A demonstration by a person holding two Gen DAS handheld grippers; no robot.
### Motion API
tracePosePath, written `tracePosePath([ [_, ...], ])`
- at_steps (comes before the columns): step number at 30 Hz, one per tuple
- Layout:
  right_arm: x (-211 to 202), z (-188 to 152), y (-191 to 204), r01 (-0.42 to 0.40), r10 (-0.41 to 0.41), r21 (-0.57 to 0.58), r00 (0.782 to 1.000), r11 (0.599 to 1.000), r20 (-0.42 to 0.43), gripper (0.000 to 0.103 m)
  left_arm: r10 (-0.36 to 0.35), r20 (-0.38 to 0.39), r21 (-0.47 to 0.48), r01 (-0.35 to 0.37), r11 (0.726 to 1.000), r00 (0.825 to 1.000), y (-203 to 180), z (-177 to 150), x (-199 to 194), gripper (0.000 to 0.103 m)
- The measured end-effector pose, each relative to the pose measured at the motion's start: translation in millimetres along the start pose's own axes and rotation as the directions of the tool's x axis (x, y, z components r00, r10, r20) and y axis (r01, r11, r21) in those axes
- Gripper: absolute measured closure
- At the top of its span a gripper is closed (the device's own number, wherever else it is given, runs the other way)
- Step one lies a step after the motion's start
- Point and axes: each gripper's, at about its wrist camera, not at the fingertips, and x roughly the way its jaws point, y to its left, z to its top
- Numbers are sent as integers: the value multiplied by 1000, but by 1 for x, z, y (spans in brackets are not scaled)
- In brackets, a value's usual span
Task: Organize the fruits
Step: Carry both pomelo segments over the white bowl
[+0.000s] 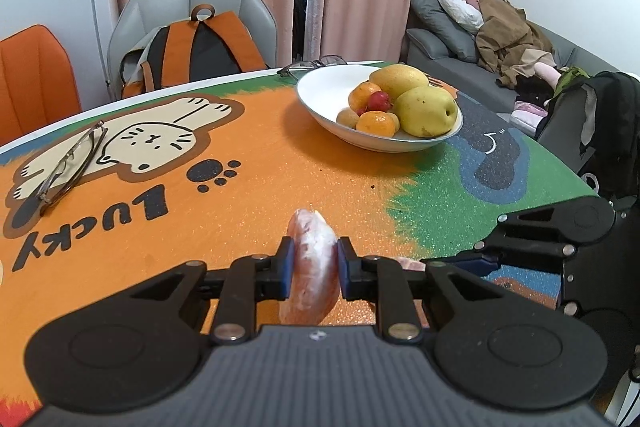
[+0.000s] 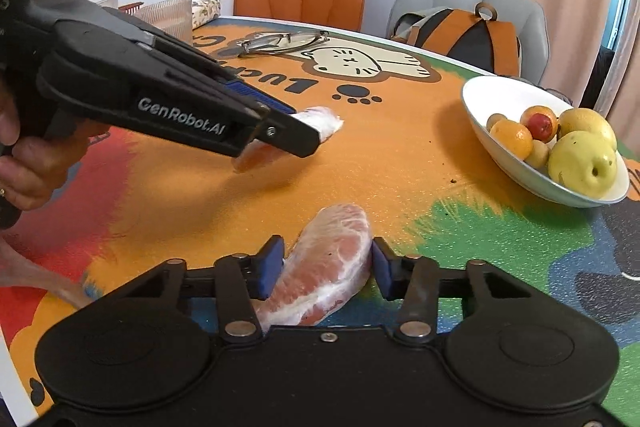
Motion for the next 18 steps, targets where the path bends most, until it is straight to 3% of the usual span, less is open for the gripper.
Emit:
tracePosePath([
  [8, -2, 8, -2, -3, 3, -7, 999, 1000, -37, 68, -3, 2, 1, 3, 1000, 1000, -2, -2, -2, 82],
  [12, -9, 12, -9, -16, 16, 21, 1000, 1000, -22, 76, -1, 4, -7, 1, 1000, 1000, -1, -2, -2, 82],
  [18, -11, 8, -16, -11, 12, 37, 1000, 999, -21, 76, -6, 0, -3, 6, 1000, 1000, -1, -2, -2, 82],
])
